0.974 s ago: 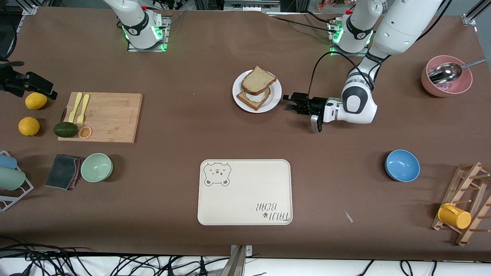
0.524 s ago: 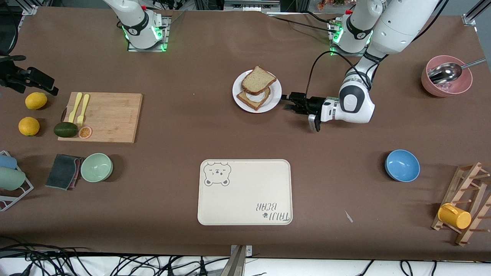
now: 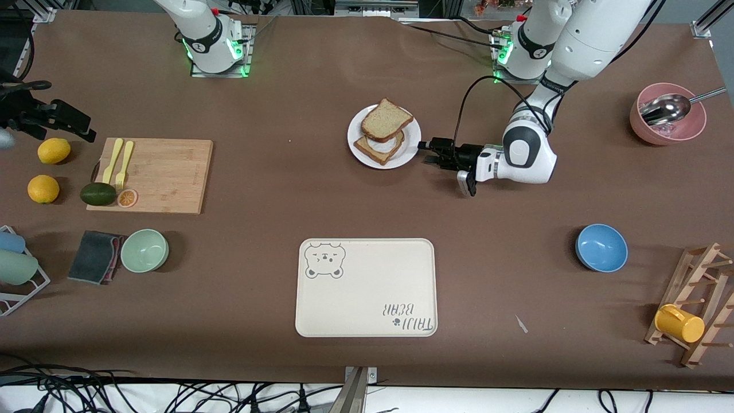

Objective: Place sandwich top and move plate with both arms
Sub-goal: 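Grasp the white plate rim with the left gripper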

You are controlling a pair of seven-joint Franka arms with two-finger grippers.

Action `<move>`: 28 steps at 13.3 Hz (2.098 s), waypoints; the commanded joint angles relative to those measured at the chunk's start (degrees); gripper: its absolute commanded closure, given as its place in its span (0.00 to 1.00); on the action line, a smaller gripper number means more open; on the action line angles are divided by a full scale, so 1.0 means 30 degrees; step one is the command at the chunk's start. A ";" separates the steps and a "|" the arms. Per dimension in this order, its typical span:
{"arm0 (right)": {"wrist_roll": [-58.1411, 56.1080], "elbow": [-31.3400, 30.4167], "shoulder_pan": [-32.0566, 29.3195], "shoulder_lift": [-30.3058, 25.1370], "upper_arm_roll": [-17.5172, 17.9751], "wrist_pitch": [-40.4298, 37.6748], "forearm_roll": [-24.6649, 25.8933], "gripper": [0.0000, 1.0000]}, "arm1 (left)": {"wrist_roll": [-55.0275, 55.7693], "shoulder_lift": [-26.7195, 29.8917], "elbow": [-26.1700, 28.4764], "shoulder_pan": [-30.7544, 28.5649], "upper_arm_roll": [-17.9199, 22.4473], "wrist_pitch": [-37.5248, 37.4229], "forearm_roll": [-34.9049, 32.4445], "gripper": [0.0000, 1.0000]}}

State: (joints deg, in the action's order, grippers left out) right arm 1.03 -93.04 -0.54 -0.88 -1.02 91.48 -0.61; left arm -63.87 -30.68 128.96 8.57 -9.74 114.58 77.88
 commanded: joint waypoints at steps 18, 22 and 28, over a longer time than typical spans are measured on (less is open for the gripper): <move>0.0007 -0.0245 0.0151 -0.0176 -0.0189 -0.0143 0.0056 0.00 | 0.0812 -0.0642 -0.0037 0.1653 -0.0034 0.1270 0.1930 0.48; 0.0007 -0.0245 0.0151 -0.0176 -0.0189 -0.0143 0.0056 0.00 | 0.0812 -0.0643 -0.0037 0.1829 -0.0034 0.1300 0.1930 0.66; 0.0007 -0.0245 0.0151 -0.0176 -0.0189 -0.0143 0.0056 0.00 | 0.0812 -0.0613 -0.0037 0.1829 -0.0034 0.1300 0.1930 0.85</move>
State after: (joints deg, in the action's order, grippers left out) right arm 1.04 -93.08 -0.53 -0.68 -1.26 91.23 -0.61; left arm -60.84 -32.69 128.94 13.18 -9.89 117.93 81.44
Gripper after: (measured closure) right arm 0.000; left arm 0.771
